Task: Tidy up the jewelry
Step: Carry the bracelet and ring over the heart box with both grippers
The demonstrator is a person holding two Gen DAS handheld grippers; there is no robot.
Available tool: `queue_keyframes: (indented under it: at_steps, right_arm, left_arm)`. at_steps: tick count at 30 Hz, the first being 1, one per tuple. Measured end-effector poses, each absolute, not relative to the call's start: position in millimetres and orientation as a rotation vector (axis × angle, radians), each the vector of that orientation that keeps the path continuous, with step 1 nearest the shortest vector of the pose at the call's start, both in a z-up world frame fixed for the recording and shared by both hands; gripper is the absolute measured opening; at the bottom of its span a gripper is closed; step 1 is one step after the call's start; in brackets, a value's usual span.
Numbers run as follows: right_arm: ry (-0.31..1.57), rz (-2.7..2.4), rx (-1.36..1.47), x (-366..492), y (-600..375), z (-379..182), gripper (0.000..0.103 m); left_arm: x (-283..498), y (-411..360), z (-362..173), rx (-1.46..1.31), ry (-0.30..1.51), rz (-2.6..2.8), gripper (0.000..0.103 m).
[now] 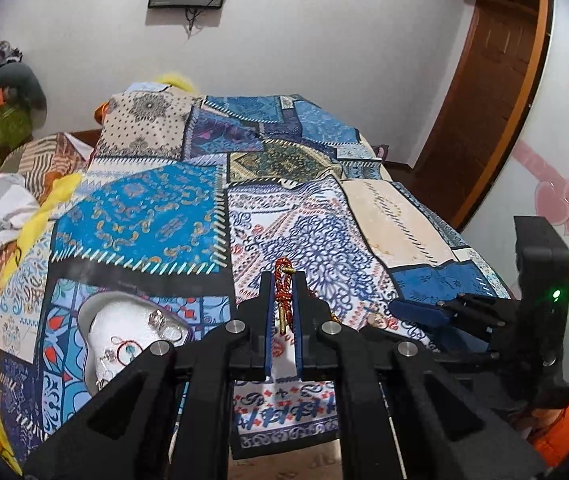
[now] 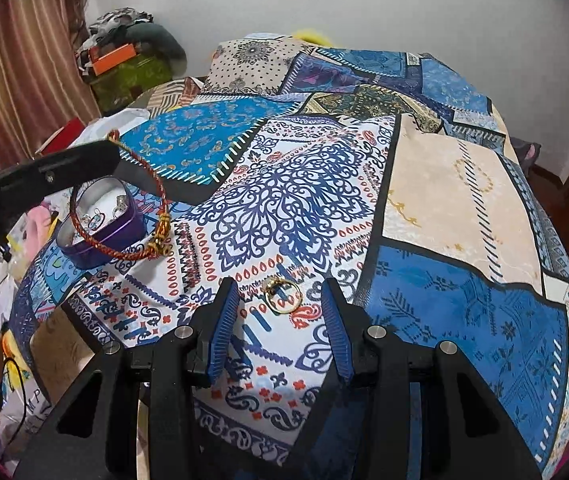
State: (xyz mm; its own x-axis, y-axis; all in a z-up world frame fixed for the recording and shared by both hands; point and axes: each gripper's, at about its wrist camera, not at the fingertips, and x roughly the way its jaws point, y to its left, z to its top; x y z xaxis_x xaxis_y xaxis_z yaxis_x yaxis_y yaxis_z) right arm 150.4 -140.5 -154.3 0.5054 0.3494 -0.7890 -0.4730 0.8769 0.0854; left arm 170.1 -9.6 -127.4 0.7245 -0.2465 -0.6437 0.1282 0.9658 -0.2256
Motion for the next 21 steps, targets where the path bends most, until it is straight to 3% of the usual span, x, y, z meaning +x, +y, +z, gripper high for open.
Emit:
queue_keyframes:
  at_steps: [3, 8, 13, 15, 21]
  right_arm:
    - [0.924, 0.512, -0.13, 153, -143, -156, 0.039]
    - [0.926, 0.499, -0.135, 154, -143, -158, 0.018]
    - [0.924, 0.498, -0.127, 152, -143, -156, 0.014]
    - [0.923, 0.5, -0.12, 150, -144, -153, 0.008]
    - [0.89, 0.496, -0.114, 138, -143, -137, 0.008]
  left_arm:
    - [169, -8, -132, -0.173, 0.742, -0.208, 0.006]
    - [163, -10, -129, -0.169, 0.735, -0.211, 0.006]
    - [154, -9, -119, -0.166, 0.713, -0.206, 0.006]
    - [151, -7, -115, -0.167, 0.705, -0.201, 0.006]
    - [136, 5, -101, -0.175, 0.669, -0.18, 0.006]
